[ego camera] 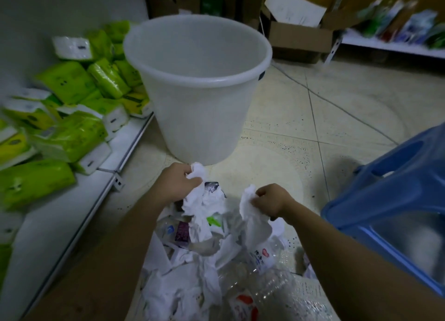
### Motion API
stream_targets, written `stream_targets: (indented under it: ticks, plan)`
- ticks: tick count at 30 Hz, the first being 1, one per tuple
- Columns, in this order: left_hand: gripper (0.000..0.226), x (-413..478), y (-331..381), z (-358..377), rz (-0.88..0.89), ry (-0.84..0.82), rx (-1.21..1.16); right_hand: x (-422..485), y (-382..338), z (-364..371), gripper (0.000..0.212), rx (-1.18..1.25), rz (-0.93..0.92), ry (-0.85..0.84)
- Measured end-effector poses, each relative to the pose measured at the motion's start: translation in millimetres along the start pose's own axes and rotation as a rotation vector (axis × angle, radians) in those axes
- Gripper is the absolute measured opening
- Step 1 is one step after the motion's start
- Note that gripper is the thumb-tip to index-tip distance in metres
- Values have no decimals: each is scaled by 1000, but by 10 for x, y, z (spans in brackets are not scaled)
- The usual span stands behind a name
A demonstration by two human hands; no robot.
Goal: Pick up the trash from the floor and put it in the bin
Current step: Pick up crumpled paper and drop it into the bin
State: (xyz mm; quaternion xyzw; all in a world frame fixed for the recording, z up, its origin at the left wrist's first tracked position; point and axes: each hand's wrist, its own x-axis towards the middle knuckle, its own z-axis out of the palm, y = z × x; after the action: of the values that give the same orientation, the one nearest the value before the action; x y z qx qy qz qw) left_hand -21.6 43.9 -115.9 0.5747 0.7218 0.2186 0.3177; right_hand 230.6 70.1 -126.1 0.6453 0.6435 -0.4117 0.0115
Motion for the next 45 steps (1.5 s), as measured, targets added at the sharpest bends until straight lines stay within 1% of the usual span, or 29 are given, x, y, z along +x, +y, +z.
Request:
stream_targets:
  ticks: [3,5,6,8,10,14,15,17,18,19,20,22,23,25,26,27,29,30,31,32,34,36,38,40,42,43,45]
  plan:
    - [35,13,122,-127,45,21,-16,-20,-219,-155,23,238,-91,31]
    - [20,4,282,-231,78,22,-82,-77,-445,-300,27,392,-156,33]
    - [13,2,389,-315,100,24,-115,-107,-579,-395,26,425,-196,39]
    - [14,17,624,-538,148,41,-132,-156,-856,-632,20,418,-273,69]
    - [18,55,871,-829,213,84,-112,-208,-1118,-931,18,361,-355,105]
    - [18,125,1312,-1410,339,172,-56,-331,-1602,-1590,20,310,-455,57]
    - [18,138,1412,-1532,363,188,-44,-363,-1709,-1726,25,283,-466,83]
    - [16,193,1569,-1738,399,229,-63,-362,-1869,-1932,38,281,-496,234]
    - [15,236,1622,-1814,404,261,-85,-330,-1918,-1990,42,314,-509,318]
    - [18,297,1656,-1863,400,302,-100,-283,-1948,-2020,39,368,-520,386]
    - [25,372,1676,-1886,381,343,-99,-226,-1968,-2031,32,428,-529,437]
    - [44,538,1681,-1854,315,379,-19,-110,-1993,-1995,16,523,-545,476]
    - [51,618,1660,-1808,290,377,57,-52,-2001,-1956,15,556,-562,467]
    - [62,763,1588,-1698,279,324,188,70,-1990,-1866,29,588,-597,406]
    - [68,816,1548,-1651,275,281,215,134,-1975,-1822,34,551,-593,367]
    - [73,857,1508,-1607,261,237,239,199,-1958,-1785,37,448,-571,342]
    - [77,909,1418,-1494,224,204,341,320,-1909,-1740,34,113,-481,348]
    - [76,911,1368,-1425,213,219,401,348,-1893,-1723,31,4,-446,361]
    - [74,897,1327,-1349,218,245,441,361,-1880,-1712,30,-26,-432,371]
    - [71,873,1299,-1272,242,272,460,364,-1859,-1709,30,-3,-438,392]
    - [67,823,1285,-1134,323,318,470,357,-1789,-1722,31,49,-471,503]
    - [63,779,1305,-1005,425,367,435,357,-1669,-1744,34,81,-489,630]
    - [59,695,1331,-839,520,427,343,378,-1509,-1763,40,85,-464,681]
    - [52,559,1313,-668,616,506,269,393,-1333,-1770,46,22,-397,657]
    - [41,414,1202,-498,722,603,252,361,-1158,-1740,51,-95,-333,598]
    - [37,339,1105,-401,762,624,260,329,-1063,-1682,55,-179,-303,545]
    - [32,215,853,-190,773,594,281,286,-866,-1453,61,-361,-256,392]
